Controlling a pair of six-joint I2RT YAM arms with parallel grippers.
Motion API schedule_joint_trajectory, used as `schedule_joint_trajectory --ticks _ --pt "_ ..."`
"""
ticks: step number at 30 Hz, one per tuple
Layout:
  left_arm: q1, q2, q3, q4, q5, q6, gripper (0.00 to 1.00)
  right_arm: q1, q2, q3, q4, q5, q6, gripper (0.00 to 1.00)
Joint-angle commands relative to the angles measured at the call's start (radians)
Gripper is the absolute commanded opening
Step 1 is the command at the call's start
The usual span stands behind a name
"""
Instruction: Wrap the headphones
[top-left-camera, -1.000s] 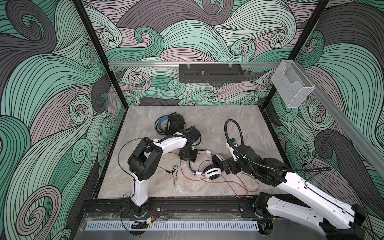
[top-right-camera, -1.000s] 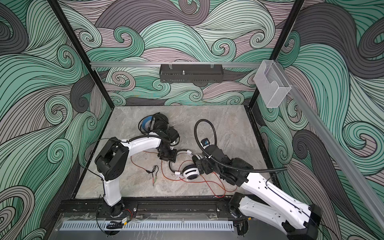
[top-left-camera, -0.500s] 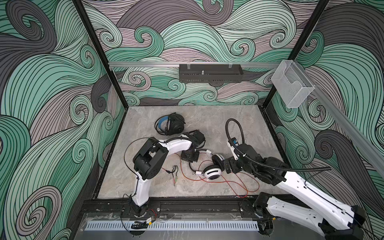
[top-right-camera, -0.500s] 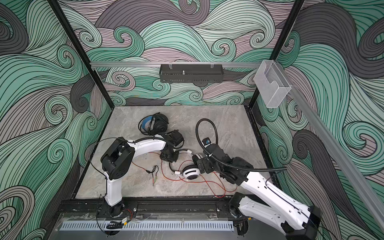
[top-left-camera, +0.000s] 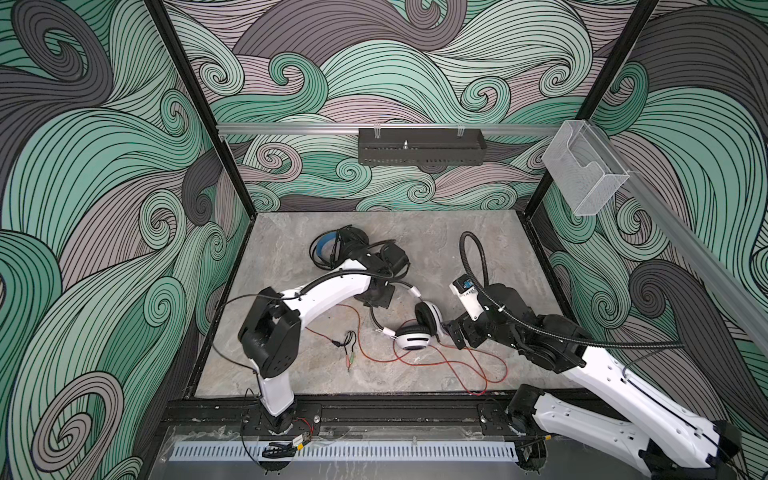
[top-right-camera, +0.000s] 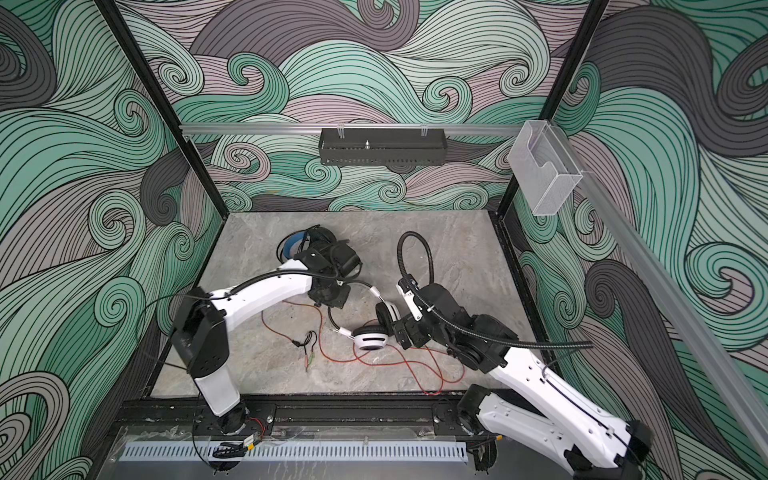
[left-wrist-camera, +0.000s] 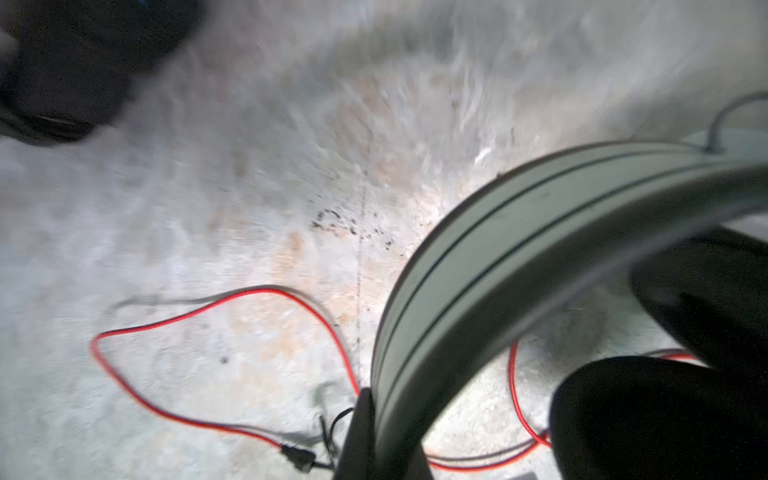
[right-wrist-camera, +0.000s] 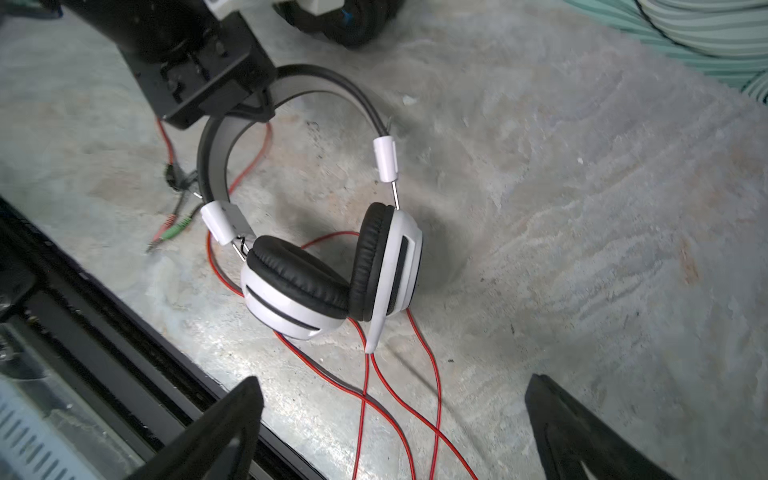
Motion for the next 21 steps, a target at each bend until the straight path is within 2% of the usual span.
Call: schedule_joint_trajectory --ticks 1,6,11,16,21 --pt "0.031 -0.143 0.119 -0.108 -0.071 0.087 0.0 -0.004 -0.042 0.054 0.054 -0.122 -0.127 0.99" --pt "0.101 -0.245 0.222 -0.16 -0.095 0.133 0.0 -0.004 -0.051 0.064 0.114 -0.212 -0.175 0.99" --pt "0.122 -0.304 0.317 -0.178 -0.126 0.149 0.0 -0.01 -0.04 0.064 0.203 -0.179 -0.185 0.99" --pt "0.129 -0.31 0.384 -0.212 -0.094 0.119 0.0 -0.022 0.027 0.068 0.257 -0.284 -0.22 0.99" --pt "0.135 -0.315 0.437 -0.238 -0.088 0.101 0.0 -0.041 0.071 0.033 0.333 -0.292 -0.202 0.96"
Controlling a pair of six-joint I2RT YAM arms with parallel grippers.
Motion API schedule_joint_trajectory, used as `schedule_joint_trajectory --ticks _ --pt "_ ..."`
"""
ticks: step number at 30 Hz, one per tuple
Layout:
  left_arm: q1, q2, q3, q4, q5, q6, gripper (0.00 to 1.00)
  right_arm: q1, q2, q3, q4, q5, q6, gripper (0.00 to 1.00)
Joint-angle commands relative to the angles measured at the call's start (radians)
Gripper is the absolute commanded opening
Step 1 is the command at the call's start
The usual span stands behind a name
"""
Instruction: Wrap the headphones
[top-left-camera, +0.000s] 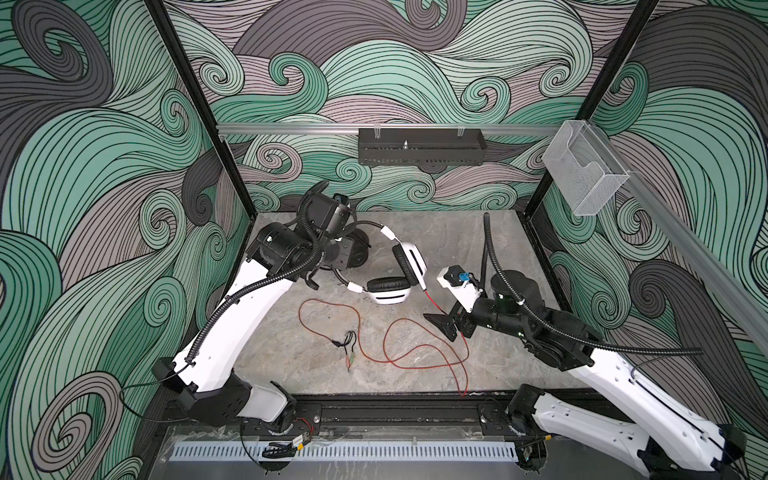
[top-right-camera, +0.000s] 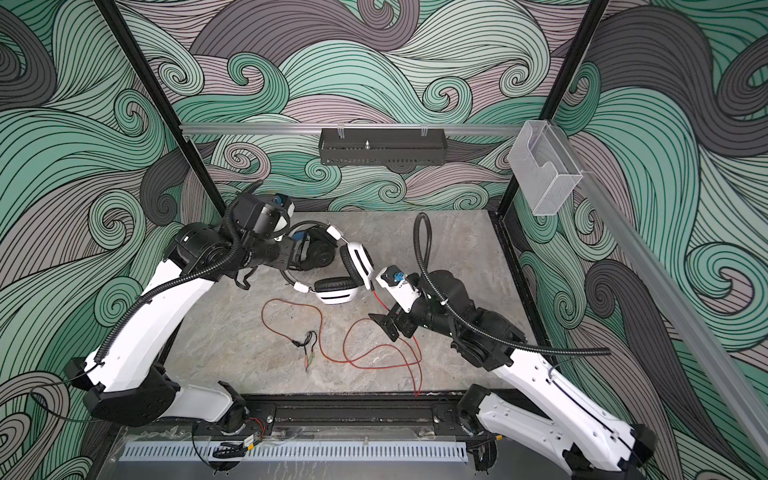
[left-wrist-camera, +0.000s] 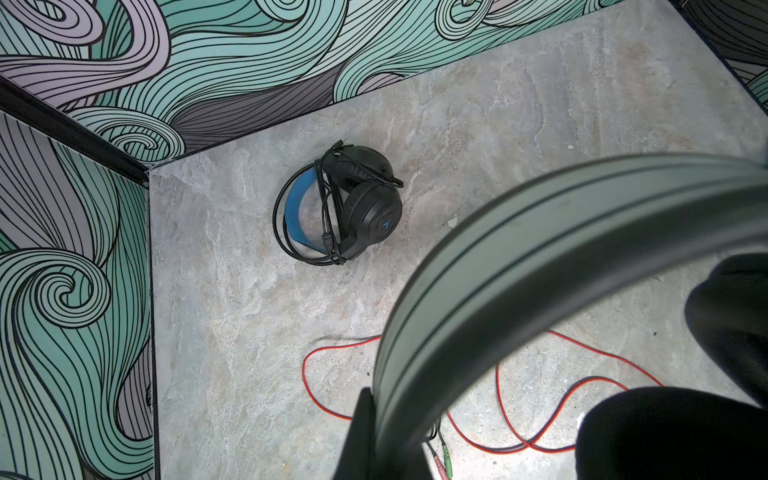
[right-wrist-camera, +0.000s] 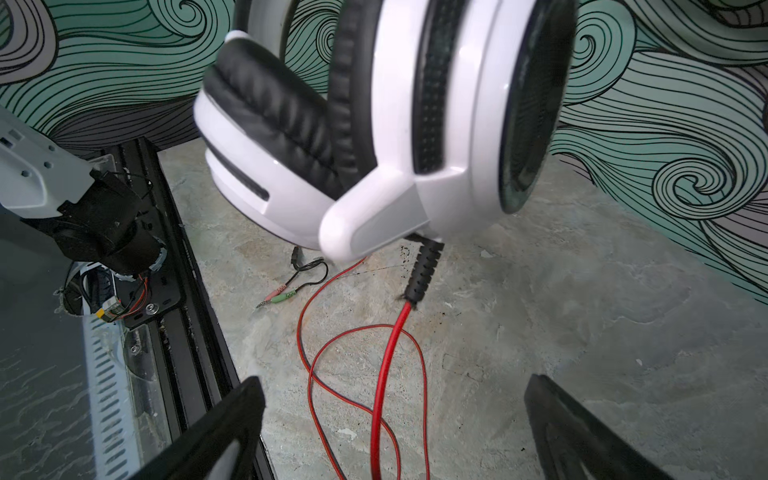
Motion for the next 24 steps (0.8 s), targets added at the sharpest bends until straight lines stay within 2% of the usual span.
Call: schedule_joint_trajectory --ticks 1,8,14,19,24 --pt "0.016 -0.025 0.087 -0.013 0.02 -0.04 0.0 -0.021 0.015 -0.024 0.084 -0.035 0.005 0.94" --pt "0.05 -0.004 0.175 -0.041 0.03 -0.046 0.0 -0.083 0.001 -0.065 0.146 -0.062 0.032 0.68" --pt "0.068 -0.002 0.216 -0.04 0.055 -0.068 0.0 -0.108 0.016 -0.107 0.165 -0.097 0.035 0.56" --pt "0.1 -0.013 0.217 -0.02 0.097 -0.097 0.0 -0.113 0.024 -0.159 0.223 -0.112 0.055 0.52" --pt "0.129 -0.015 0.233 -0.008 0.128 -0.121 0.0 -0.119 0.03 -0.187 0.239 -0.127 0.06 0.36"
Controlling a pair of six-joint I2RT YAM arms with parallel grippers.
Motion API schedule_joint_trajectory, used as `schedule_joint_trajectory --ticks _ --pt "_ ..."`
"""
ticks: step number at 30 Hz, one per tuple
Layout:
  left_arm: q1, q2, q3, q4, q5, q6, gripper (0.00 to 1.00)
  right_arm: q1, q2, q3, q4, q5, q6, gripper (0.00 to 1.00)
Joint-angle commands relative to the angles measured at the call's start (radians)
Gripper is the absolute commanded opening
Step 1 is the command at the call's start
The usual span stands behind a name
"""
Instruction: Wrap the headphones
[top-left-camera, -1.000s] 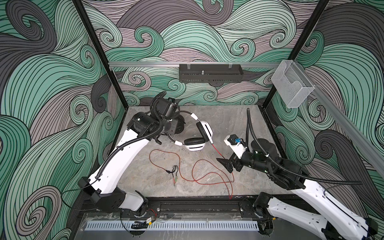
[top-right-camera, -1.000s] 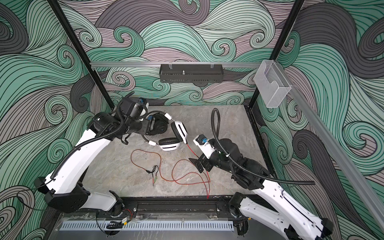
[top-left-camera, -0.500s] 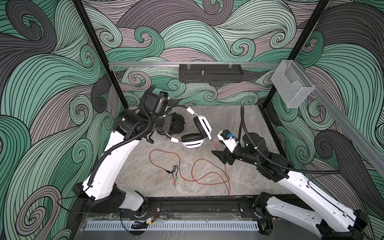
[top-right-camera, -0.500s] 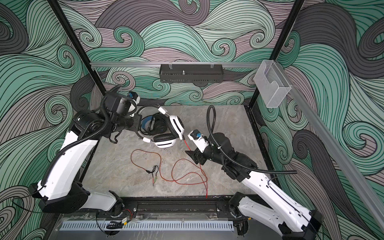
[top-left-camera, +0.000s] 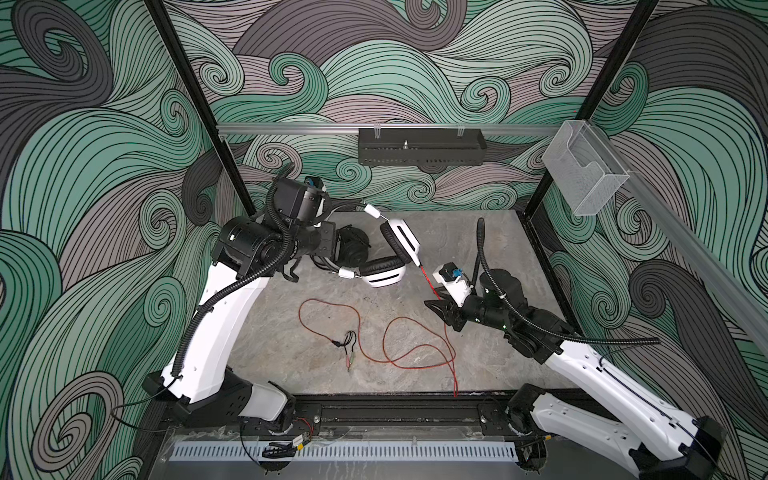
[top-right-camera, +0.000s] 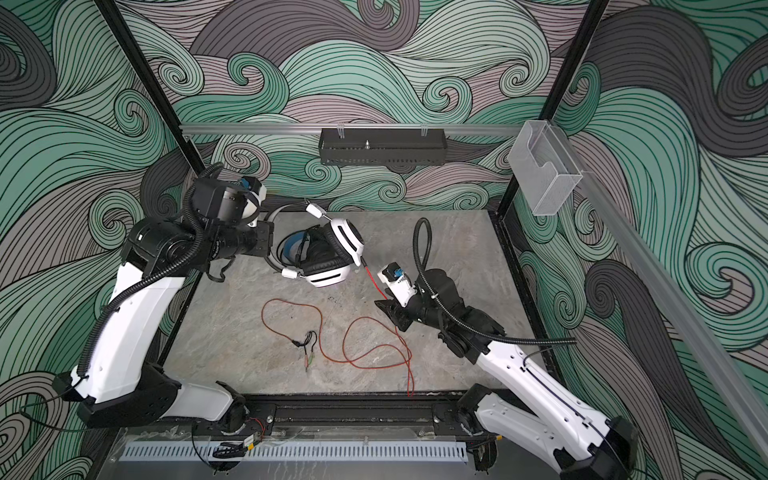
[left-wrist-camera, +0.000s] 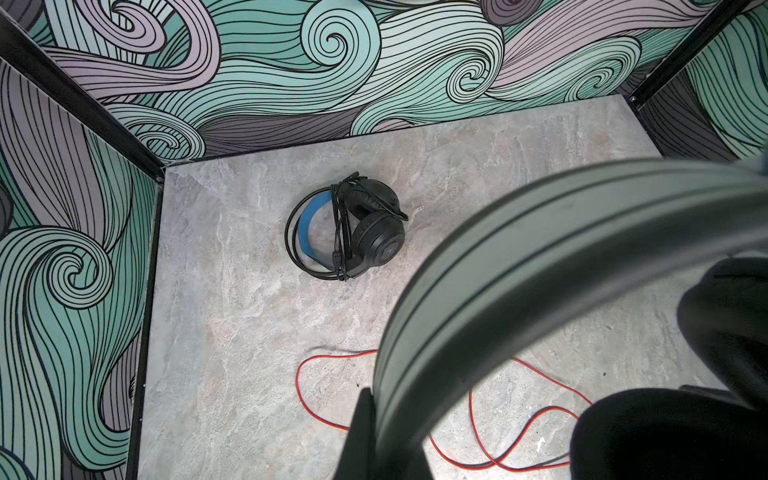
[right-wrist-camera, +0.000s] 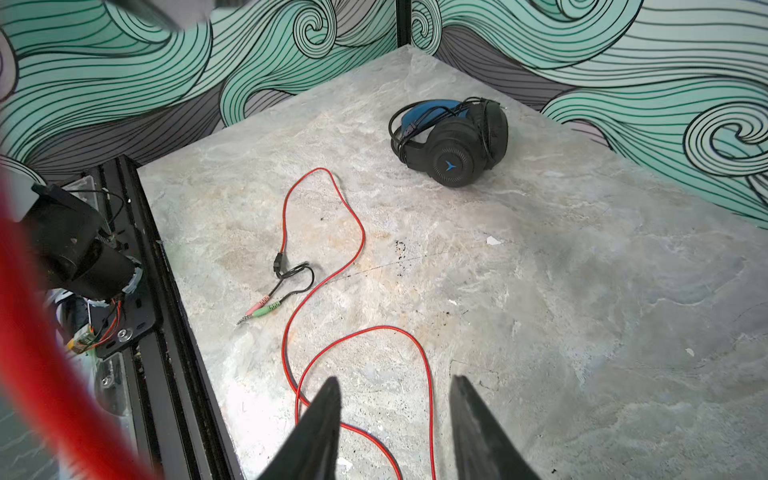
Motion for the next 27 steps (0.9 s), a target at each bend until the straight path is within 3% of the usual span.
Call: schedule_joint_trajectory --ticks 1,9,15,19,27 --pt "0.022 -0.017 0.058 0.062 0.052 -0.069 0.0 -0.008 -0.006 -0.013 0.045 -0.025 0.011 0.32" --pt "0.048 -0.041 0.01 0.086 0.046 -0.083 0.0 -0.013 -0.046 0.059 -0.089 0.146 -0.076 0.0" --pt "0.048 -0.083 -0.104 0.13 0.039 -0.049 0.0 -0.012 0.001 0.265 -0.271 0.296 -0.265 0.0" --pt "0.045 -0.104 -0.189 0.161 0.067 -0.023 0.0 0.012 0.055 0.419 -0.339 0.321 -0.413 0.0" --pt "-0.055 -0.111 -0.285 0.193 0.08 0.018 0.0 0.231 0.174 0.623 -0.406 0.395 -0.673 0.0"
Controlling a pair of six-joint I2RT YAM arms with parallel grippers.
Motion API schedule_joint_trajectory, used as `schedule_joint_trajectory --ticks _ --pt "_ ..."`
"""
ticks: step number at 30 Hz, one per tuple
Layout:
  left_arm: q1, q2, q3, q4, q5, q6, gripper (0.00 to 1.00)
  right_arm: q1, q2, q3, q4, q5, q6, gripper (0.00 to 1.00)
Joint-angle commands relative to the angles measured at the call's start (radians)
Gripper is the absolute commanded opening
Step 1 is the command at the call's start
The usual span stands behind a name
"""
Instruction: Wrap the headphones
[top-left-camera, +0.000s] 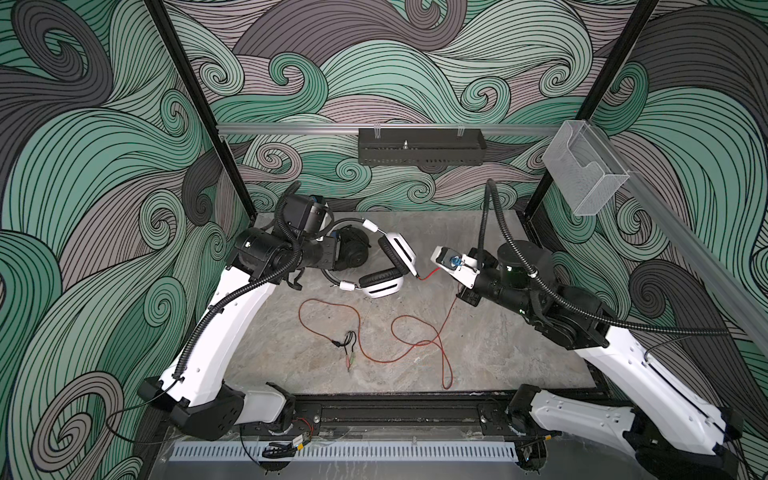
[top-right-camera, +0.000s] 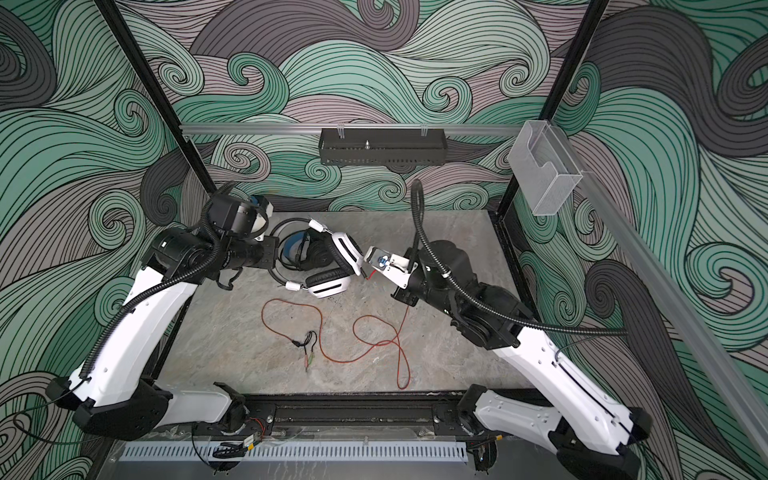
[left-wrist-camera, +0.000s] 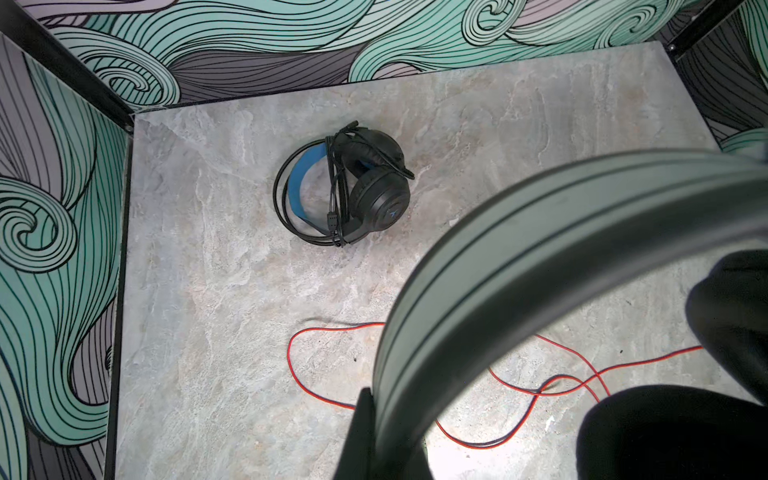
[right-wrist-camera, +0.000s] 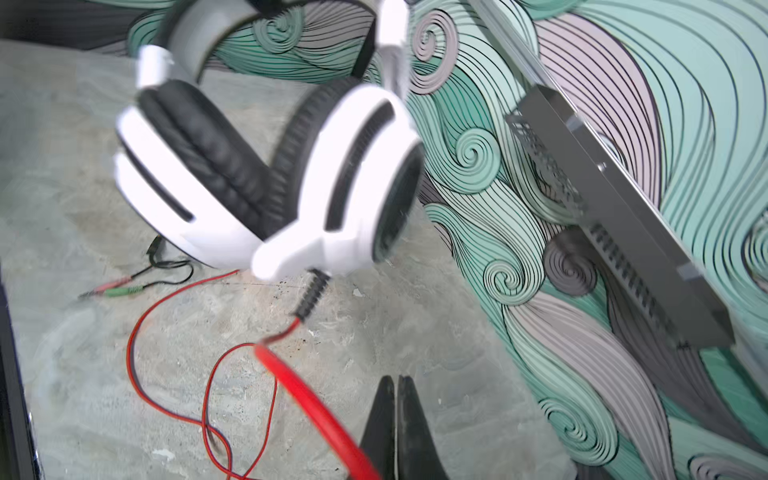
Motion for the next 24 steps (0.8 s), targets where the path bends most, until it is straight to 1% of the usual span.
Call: schedule_joint_trajectory --ticks 1,5,6,8,11,13,15,18,20,23,24 --pt "-0.058 -0.031 -0.008 0.089 0.026 0.019 0.0 0.054 0.045 0.072 -0.065 0.033 -0.132 0.0" --pt "-0.107 -0.033 -0.066 0.1 0.031 0.041 0.0 0.099 0.096 0.135 -0.084 0.036 -0.149 0.0" --pt "-0.118 -0.037 -0.084 0.113 0.049 0.051 0.0 0.114 0.106 0.146 -0.091 0.041 -0.157 0.0" --pt "-0.139 -0.059 -0.13 0.16 0.099 0.075 0.0 0.137 0.122 0.153 -0.101 0.049 -0.175 0.04" --pt "-0.15 -0.079 -0.177 0.19 0.178 0.103 0.0 0.151 0.139 0.151 -0.1 0.086 -0.183 0.12" --pt "-0.153 -0.091 -0.198 0.201 0.221 0.119 0.0 0.151 0.141 0.147 -0.101 0.09 -0.182 0.16" --pt "-0.155 -0.109 -0.226 0.224 0.253 0.12 0.0 0.152 0.138 0.139 -0.095 0.091 -0.178 0.24" --pt "-0.154 -0.127 -0.258 0.247 0.288 0.106 0.0 0.151 0.135 0.125 -0.085 0.105 -0.172 0.33" --pt "-0.154 -0.138 -0.279 0.271 0.326 0.09 0.0 0.152 0.138 0.12 -0.082 0.118 -0.171 0.42" --pt "-0.154 -0.161 -0.32 0.324 0.375 0.056 0.0 0.152 0.14 0.121 -0.075 0.138 -0.167 0.48" --pt "-0.154 -0.168 -0.333 0.34 0.396 0.049 0.0 0.152 0.142 0.12 -0.071 0.148 -0.166 0.51"
